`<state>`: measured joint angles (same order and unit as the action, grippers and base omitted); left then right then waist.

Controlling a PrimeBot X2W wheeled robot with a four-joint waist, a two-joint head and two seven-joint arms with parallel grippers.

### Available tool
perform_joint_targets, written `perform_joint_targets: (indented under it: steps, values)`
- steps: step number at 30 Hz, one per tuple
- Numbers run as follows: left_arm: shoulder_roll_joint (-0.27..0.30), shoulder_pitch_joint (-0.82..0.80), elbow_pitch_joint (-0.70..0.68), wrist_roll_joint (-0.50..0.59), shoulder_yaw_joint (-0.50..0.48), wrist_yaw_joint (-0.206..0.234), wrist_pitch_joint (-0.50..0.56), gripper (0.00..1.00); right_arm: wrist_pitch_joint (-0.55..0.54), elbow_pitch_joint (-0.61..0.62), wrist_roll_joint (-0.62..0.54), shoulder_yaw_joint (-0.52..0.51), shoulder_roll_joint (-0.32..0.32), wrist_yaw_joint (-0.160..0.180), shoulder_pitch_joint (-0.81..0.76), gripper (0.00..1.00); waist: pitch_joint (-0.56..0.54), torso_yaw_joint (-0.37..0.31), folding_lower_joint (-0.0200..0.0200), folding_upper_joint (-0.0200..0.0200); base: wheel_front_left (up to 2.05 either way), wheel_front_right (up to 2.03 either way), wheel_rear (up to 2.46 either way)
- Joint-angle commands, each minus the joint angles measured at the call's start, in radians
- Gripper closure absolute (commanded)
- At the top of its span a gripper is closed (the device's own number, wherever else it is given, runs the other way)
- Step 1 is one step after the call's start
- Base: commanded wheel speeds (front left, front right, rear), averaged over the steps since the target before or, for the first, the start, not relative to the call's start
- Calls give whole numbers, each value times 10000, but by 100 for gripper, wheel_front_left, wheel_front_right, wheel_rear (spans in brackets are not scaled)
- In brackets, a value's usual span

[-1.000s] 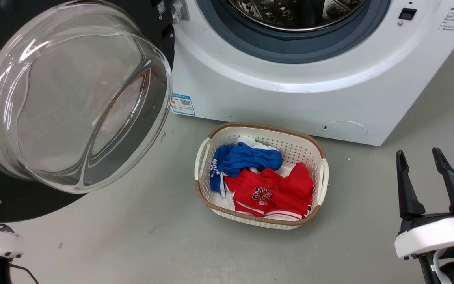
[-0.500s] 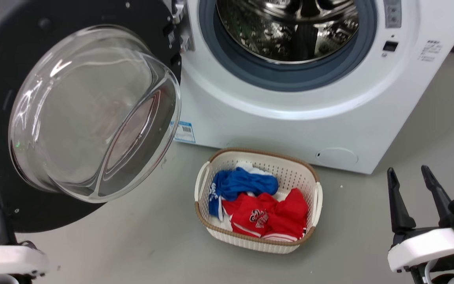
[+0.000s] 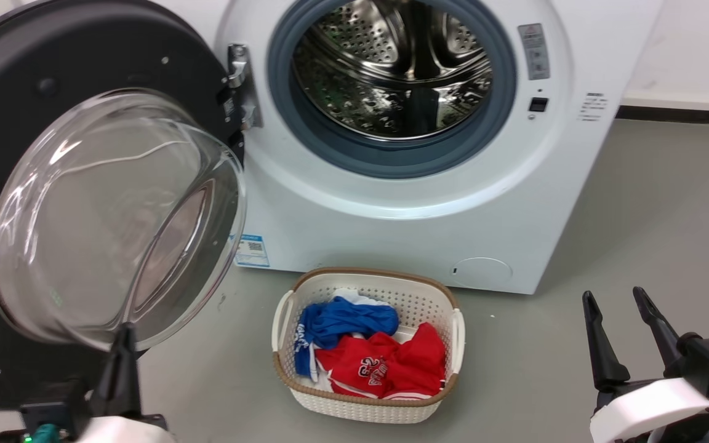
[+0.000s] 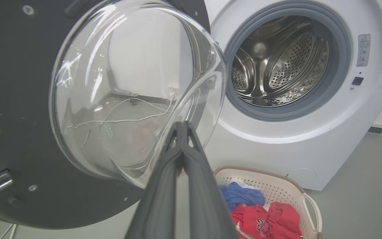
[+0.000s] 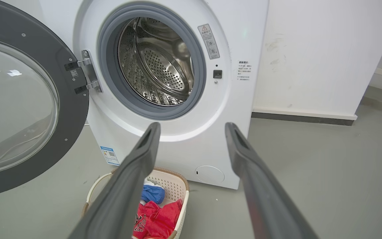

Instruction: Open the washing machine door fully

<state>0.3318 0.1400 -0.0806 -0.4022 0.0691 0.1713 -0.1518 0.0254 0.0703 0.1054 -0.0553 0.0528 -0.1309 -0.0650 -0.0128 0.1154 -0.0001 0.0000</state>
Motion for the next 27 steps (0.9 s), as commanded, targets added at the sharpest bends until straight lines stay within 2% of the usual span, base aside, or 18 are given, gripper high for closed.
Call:
perform_joint_targets:
  steps: [1,7,8,9,10,12,13,18,27]
  values:
    - [-51,1,-97,159,242,-48,82,100,-16,-25,37,11,-27,2,-48,0,-97,-277,1,0,0,0,0]
    - [-296,-376,-55,354,1065,-354,216,100,-35,-138,35,32,-30,2,42,0,-190,-914,1,0,0,0,0]
    - [-330,-448,13,352,1155,-396,221,89,-31,-161,34,33,-30,2,51,0,-204,-1016,1,0,0,0,0]
    - [-375,-503,67,343,1219,-430,203,68,-28,-177,27,53,-32,1,69,0,-216,-1129,1,0,0,0,0]
    - [-417,-583,139,345,1285,-455,194,55,-9,-193,40,33,-31,2,81,0,-221,-1216,1,0,0,0,0]
    - [-462,-690,295,366,1391,-465,237,12,7,-231,47,23,-31,2,80,0,-238,-1400,1,0,0,0,0]
    - [-462,-750,368,378,1407,-467,222,0,19,-249,48,49,-30,2,75,0,-247,-1486,1,0,0,0,0]
    - [-387,-854,710,428,1444,-392,215,0,151,-366,100,130,-32,1,42,0,-257,-1816,1,0,0,0,0]
    - [-306,-933,912,597,1426,-170,136,0,295,-620,154,359,-6,2,271,0,-196,-1826,1,0,0,0,0]
